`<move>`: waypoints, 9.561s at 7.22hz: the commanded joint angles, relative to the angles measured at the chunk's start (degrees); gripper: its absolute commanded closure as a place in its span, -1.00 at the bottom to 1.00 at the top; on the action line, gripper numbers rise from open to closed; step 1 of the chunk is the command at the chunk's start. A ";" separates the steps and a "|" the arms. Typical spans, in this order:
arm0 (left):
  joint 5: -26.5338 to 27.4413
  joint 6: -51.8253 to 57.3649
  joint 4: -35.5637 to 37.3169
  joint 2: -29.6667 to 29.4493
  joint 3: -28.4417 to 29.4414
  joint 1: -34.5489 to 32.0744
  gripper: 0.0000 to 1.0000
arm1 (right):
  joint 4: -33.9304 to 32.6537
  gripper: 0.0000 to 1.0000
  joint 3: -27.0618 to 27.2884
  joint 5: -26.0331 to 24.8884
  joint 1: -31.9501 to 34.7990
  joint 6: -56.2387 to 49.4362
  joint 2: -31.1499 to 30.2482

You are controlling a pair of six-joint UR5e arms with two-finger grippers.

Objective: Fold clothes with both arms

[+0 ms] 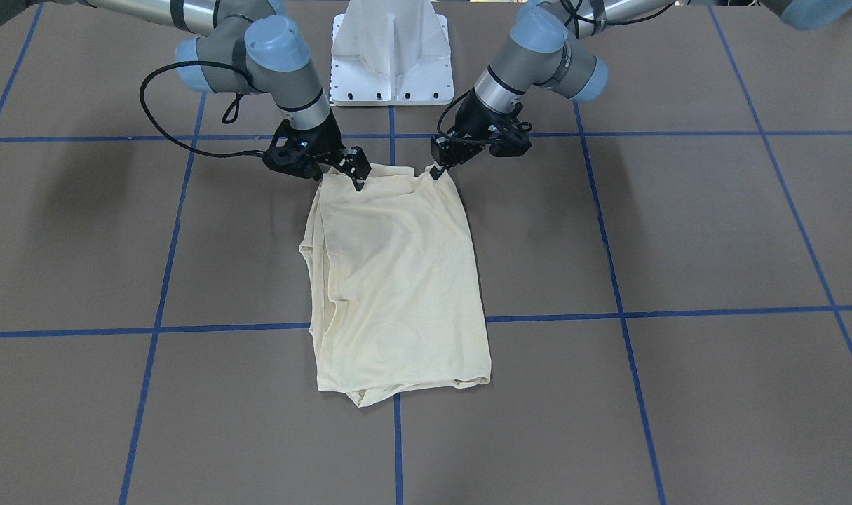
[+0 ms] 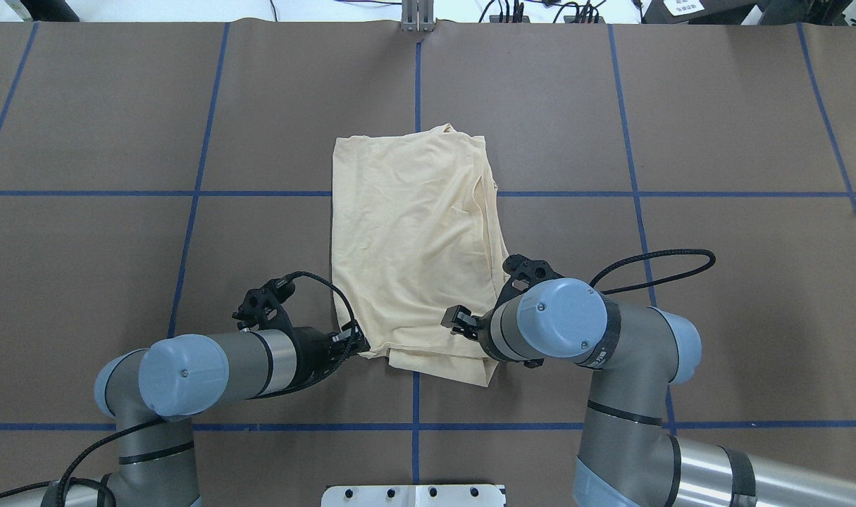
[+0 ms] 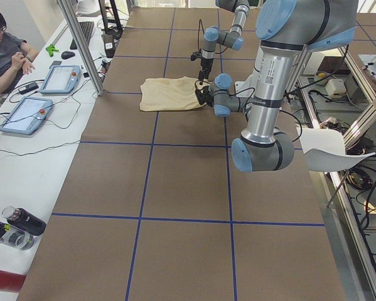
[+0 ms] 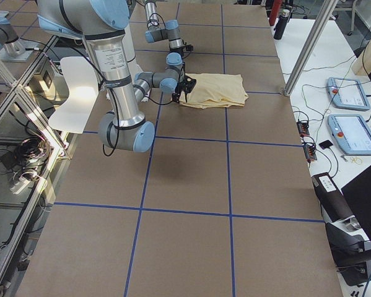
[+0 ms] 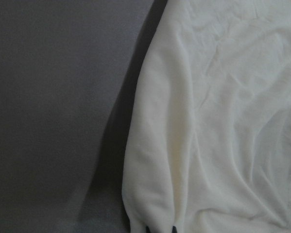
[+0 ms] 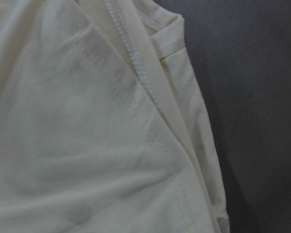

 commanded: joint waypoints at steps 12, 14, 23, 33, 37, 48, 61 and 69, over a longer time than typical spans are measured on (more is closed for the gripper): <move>0.00 0.09 0.00 0.14 0.28 -0.09 1.00 | -1.15 1.00 -0.85 0.37 0.66 0.97 2.06; -0.26 0.09 -0.09 0.75 -0.94 -0.17 1.00 | -0.36 1.00 0.11 3.68 1.01 0.53 1.01; -7.73 5.50 5.54 -1.16 -7.46 -4.19 1.00 | -0.27 1.00 5.13 15.05 9.52 -1.31 -0.94; -11.43 14.33 -0.06 -14.01 15.37 -20.74 1.00 | -0.18 1.00 -17.72 12.24 20.60 -6.94 17.52; -11.16 14.06 -0.88 -14.45 17.33 -20.91 1.00 | -0.18 1.00 -19.48 11.18 20.70 -6.94 17.70; -10.90 12.41 -1.05 -18.58 21.90 -21.88 0.95 | 8.70 0.67 -28.27 11.36 22.37 -6.24 21.38; -16.43 21.09 -0.79 -3.65 9.25 -27.42 -0.99 | -1.94 -0.94 -23.07 -1.12 12.43 -36.47 21.48; -16.17 21.09 -0.97 -2.41 9.33 -27.42 -0.99 | -1.41 -0.94 -37.31 -4.02 13.40 -38.06 31.22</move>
